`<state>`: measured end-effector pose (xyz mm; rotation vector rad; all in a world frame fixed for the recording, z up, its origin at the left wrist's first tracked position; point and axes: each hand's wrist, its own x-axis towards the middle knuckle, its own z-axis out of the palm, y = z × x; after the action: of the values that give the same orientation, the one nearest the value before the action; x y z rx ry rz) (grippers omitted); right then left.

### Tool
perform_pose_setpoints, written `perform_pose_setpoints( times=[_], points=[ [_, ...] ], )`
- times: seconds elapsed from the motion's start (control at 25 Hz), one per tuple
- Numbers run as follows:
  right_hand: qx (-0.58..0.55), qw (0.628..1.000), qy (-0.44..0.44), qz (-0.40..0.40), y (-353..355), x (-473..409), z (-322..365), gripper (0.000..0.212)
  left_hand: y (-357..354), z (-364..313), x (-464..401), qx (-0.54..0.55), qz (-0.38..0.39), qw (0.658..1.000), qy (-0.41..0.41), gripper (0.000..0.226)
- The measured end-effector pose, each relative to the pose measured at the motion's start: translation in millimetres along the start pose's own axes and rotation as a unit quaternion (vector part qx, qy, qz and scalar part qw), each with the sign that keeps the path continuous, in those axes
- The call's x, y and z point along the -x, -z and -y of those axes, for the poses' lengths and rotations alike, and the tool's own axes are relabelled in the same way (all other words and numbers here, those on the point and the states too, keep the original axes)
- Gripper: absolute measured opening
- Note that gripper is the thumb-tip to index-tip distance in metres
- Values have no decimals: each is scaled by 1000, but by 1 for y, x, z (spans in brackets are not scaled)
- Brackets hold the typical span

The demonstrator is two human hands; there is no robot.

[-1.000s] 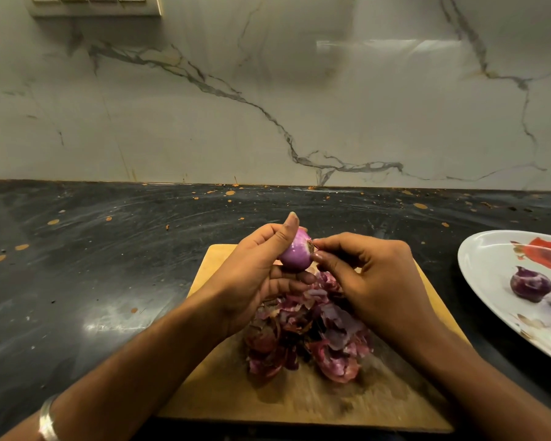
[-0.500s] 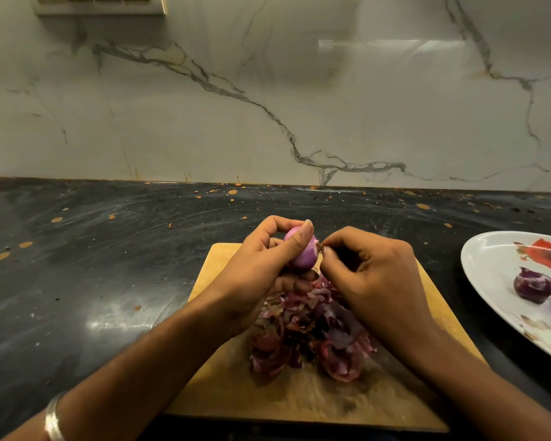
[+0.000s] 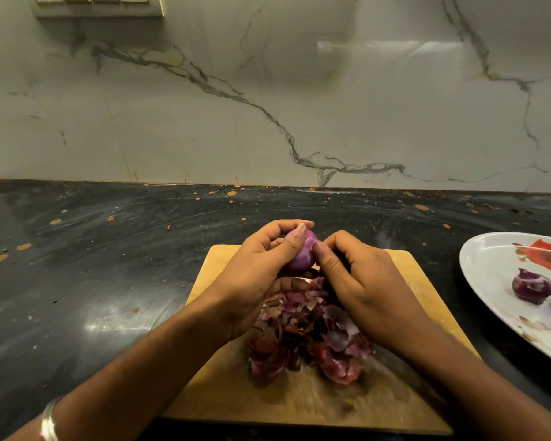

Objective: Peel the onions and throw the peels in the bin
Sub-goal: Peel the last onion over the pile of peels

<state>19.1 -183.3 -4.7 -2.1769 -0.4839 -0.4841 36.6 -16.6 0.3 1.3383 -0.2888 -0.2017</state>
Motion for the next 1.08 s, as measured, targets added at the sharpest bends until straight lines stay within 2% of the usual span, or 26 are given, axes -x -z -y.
perform_pose_setpoints(
  times=[0.12,0.44,0.64,0.76,0.88,0.96,1.08],
  points=[
    [19,1000,11,8,-1,-1,-2,21,0,3,-1,-2,1,1000,-6,41],
    [29,999,30,18,2,-1,-1,18,2,4,-1,-10,-11,1000,-17,43],
    [98,995,-17,-20,4,-2,-6,15,3,1,-2,32,13,999,-4,46],
    [69,997,-28,-15,7,-1,-6,11,4,-1,-2,25,-2,999,-22,54],
    [60,998,12,-11,8,2,-2,20,6,0,-3,-3,-13,1000,-25,58],
    [49,999,6,-13,6,2,-1,25,8,0,-4,-10,-9,1000,-26,56],
    [38,999,-4,-38,6,3,-3,10,10,1,-4,-17,7,999,-38,55]
  ],
)
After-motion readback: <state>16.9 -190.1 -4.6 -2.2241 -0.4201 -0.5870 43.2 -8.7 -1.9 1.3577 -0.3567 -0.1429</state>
